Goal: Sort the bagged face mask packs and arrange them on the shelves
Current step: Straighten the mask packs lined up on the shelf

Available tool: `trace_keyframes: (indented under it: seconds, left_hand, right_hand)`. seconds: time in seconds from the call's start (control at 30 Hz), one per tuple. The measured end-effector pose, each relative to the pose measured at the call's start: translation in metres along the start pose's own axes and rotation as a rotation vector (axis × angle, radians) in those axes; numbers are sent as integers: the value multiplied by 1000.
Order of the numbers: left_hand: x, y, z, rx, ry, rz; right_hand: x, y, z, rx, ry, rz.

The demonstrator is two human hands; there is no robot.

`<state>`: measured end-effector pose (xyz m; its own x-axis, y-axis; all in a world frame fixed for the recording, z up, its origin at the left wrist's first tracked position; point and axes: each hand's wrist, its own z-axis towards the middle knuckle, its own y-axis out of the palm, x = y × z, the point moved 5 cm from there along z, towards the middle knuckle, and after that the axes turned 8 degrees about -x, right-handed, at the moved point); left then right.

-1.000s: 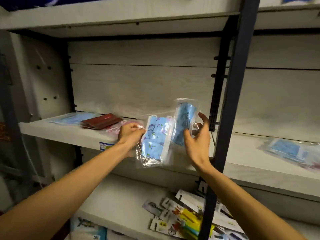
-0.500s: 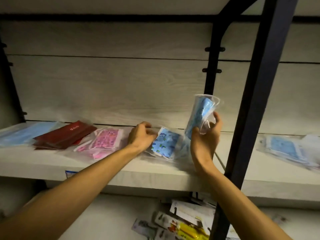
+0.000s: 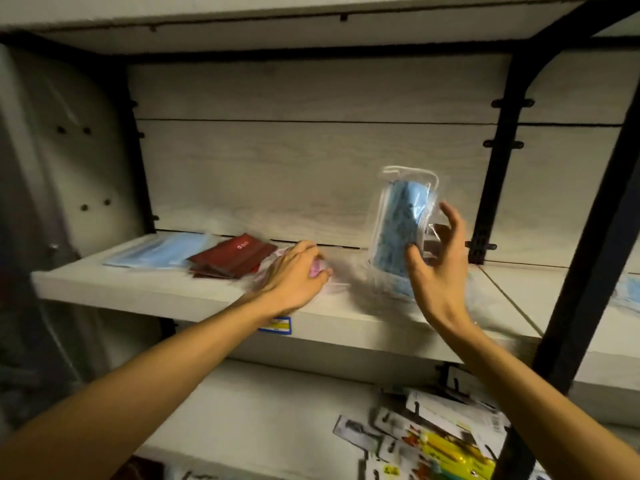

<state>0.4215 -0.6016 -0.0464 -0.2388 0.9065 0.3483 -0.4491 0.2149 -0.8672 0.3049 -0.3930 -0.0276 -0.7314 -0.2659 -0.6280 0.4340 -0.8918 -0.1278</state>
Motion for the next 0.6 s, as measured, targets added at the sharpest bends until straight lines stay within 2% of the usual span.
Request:
trace_keyframes:
  seconds: [0.17,0.3,0.43,0.6]
  left_hand:
    - [-26,-34,-56,60,-20,27]
    - [-13,-34,-83,241,3,-133]
    - [32,-10,-90,286,83,-268]
    - [121,31,-94,260,303,-194]
  right_hand:
    - [-11,28,-32,-69,109,99]
    - [-24,17,-76,-128,69,-49]
    - [-32,-31,-114,-126,114,-185]
    - [-42,-124,-147,-49,166,-385]
